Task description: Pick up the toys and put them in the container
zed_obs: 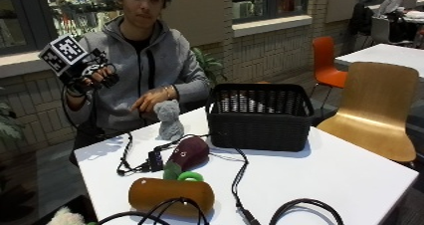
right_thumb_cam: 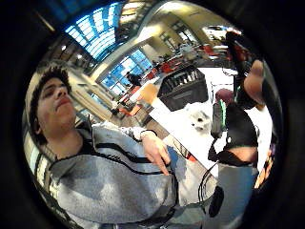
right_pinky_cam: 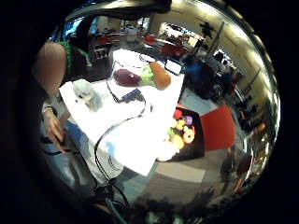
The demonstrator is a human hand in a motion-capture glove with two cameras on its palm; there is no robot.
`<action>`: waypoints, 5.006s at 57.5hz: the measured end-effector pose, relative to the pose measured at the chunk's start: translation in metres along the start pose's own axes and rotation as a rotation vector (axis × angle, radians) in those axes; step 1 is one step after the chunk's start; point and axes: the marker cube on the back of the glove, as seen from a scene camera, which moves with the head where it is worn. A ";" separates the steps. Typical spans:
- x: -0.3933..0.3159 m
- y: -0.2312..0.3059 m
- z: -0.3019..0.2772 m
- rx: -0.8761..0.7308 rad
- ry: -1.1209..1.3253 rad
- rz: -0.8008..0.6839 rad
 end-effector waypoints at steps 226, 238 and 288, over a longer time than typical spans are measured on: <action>0.030 -0.275 0.155 -0.381 0.192 0.116; 0.099 -0.244 0.173 -0.541 0.245 0.202; 0.107 -0.201 0.293 -0.500 0.113 0.115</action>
